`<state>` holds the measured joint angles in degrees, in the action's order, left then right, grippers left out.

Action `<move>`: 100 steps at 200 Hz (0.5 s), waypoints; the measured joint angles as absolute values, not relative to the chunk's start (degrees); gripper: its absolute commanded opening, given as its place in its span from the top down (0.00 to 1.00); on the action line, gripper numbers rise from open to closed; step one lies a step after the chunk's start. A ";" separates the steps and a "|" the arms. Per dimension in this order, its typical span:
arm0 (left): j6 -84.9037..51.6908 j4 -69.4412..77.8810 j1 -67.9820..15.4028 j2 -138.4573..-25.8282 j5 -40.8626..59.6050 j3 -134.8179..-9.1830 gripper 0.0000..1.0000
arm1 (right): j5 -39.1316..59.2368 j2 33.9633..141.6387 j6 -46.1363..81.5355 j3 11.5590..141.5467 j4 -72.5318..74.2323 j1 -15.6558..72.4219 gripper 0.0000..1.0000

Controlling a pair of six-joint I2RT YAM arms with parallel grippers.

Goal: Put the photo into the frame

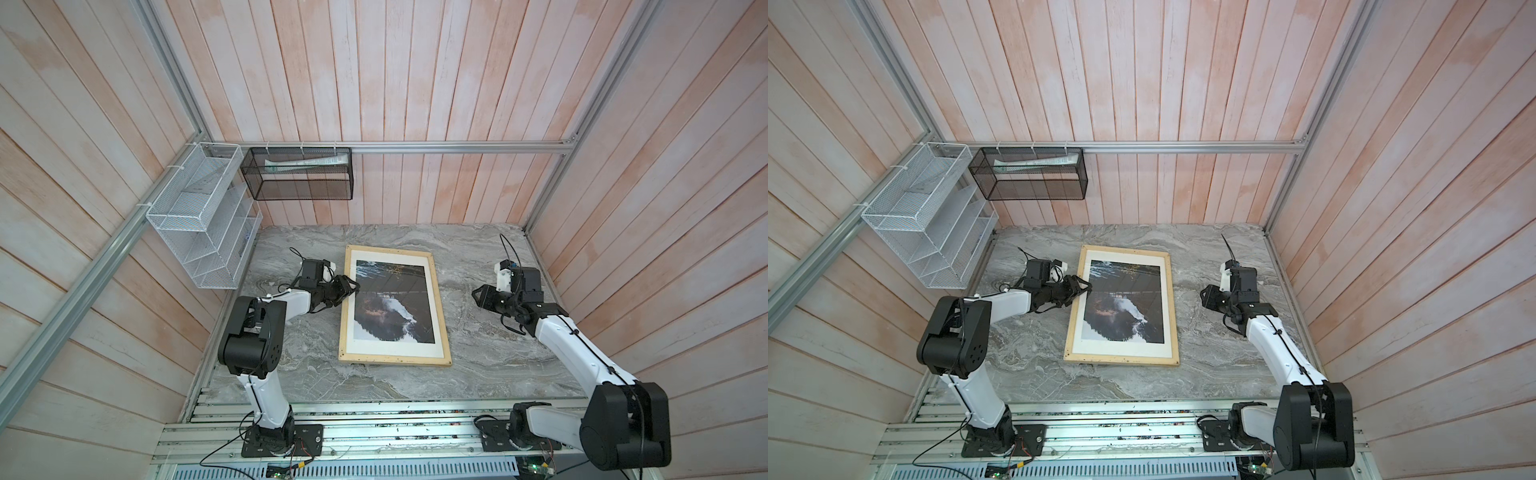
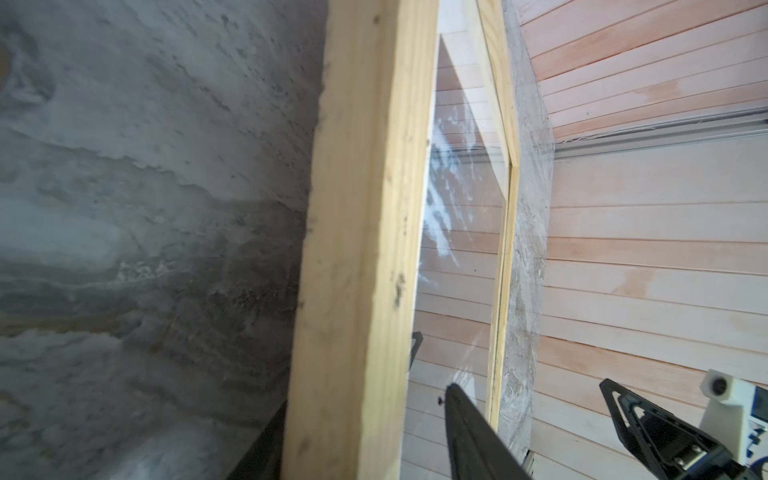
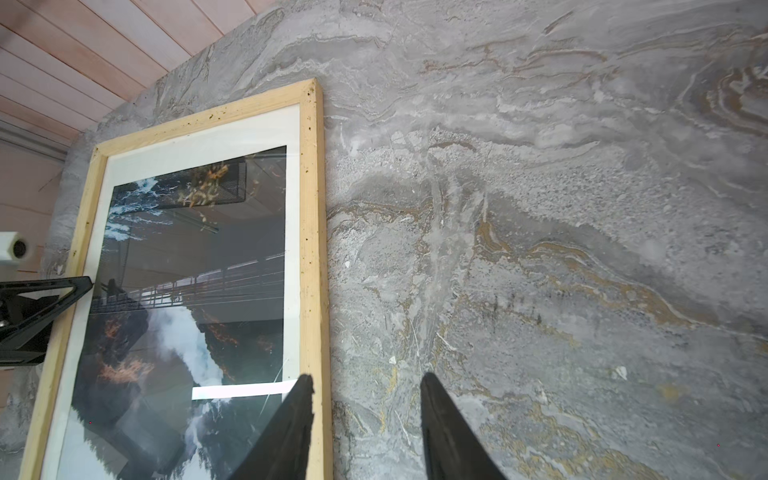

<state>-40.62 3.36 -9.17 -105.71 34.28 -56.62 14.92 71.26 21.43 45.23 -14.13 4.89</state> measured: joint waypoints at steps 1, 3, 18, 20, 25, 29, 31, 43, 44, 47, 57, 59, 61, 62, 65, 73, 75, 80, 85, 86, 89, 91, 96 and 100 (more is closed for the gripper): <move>-40.58 3.29 -9.17 -105.71 34.22 -56.60 0.45 | 14.92 71.31 21.43 45.23 -14.09 4.91 0.56; -40.45 3.18 -9.17 -105.78 34.11 -56.60 0.45 | 14.92 71.40 21.43 45.23 -14.02 4.95 0.56; -39.83 2.66 -9.15 -105.91 33.56 -56.62 0.45 | 14.94 71.88 21.43 45.21 -13.56 5.26 0.56; -39.77 2.57 -9.15 -105.91 33.52 -56.60 0.45 | 14.96 71.92 21.43 45.21 -13.50 5.28 0.56; -39.62 2.46 -9.15 -105.91 33.34 -56.62 0.45 | 14.94 72.07 21.43 45.21 -13.37 5.39 0.56; -39.42 2.35 -9.17 -105.91 33.15 -56.62 0.45 | 14.94 72.20 21.43 45.21 -13.26 5.45 0.56; -39.35 2.33 -9.17 -105.91 33.10 -56.60 0.44 | 14.94 72.25 21.45 45.21 -13.23 5.48 0.56; -38.94 2.11 -9.17 -105.93 32.69 -56.60 0.45 | 14.94 72.55 21.45 45.19 -13.15 5.61 0.56; -38.94 2.11 -9.17 -105.93 32.67 -56.60 0.45 | 14.94 72.58 21.45 45.19 -13.13 5.61 0.56; -38.79 2.04 -9.17 -105.93 32.53 -56.62 0.44 | 14.96 72.64 21.43 45.19 -13.10 5.65 0.56; -38.50 1.67 -9.15 -105.93 32.25 -56.62 0.44 | 14.94 72.86 21.45 45.19 -12.95 5.76 0.56; -38.41 1.65 -9.15 -105.93 32.18 -56.62 0.44 | 14.94 72.88 21.45 45.19 -12.91 5.78 0.56; -38.33 1.56 -9.15 -105.93 32.08 -56.62 0.45 | 14.94 72.93 21.45 45.17 -12.86 5.80 0.56; -38.30 1.52 -9.15 -105.93 32.05 -56.62 0.45 | 14.94 72.93 21.45 45.17 -12.84 5.82 0.56; -38.17 1.37 -9.15 -105.93 31.90 -56.62 0.45 | 14.94 72.99 21.45 45.15 -12.82 5.82 0.56; -37.87 0.95 -9.15 -105.93 31.38 -56.62 0.44 | 14.94 73.10 21.45 45.15 -12.80 5.91 0.56; -37.78 0.82 -9.15 -105.93 31.22 -56.62 0.44 | 14.94 73.17 21.45 45.12 -12.78 5.93 0.56; -37.56 0.62 -9.15 -105.95 30.98 -56.62 0.45 | 14.94 73.25 21.45 45.12 -12.75 5.96 0.56; -37.39 0.34 -9.15 -105.97 30.72 -56.64 0.44 | 14.94 73.36 21.45 45.12 -12.71 5.98 0.56; -37.36 0.32 -9.15 -105.97 30.68 -56.64 0.44 | 14.94 73.41 21.45 45.12 -12.69 5.98 0.56; -37.21 0.14 -9.15 -105.97 30.52 -56.64 0.45 | 14.94 73.47 21.45 45.10 -12.62 6.00 0.56; -37.17 0.01 -9.15 -106.00 30.41 -56.64 0.45 | 14.94 73.52 21.45 45.08 -12.56 6.00 0.56; -37.01 -0.25 -9.15 -106.00 30.11 -56.64 0.45 | 14.94 73.63 21.45 45.04 -12.38 6.02 0.56; -36.88 -0.45 -9.15 -106.00 29.91 -56.64 0.45 | 14.94 73.73 21.45 44.99 -12.32 6.04 0.56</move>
<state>-36.88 -0.45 -9.15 -106.00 29.91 -56.64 14.94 73.73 21.45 44.99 -12.32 6.04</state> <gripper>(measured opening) 0.555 0.440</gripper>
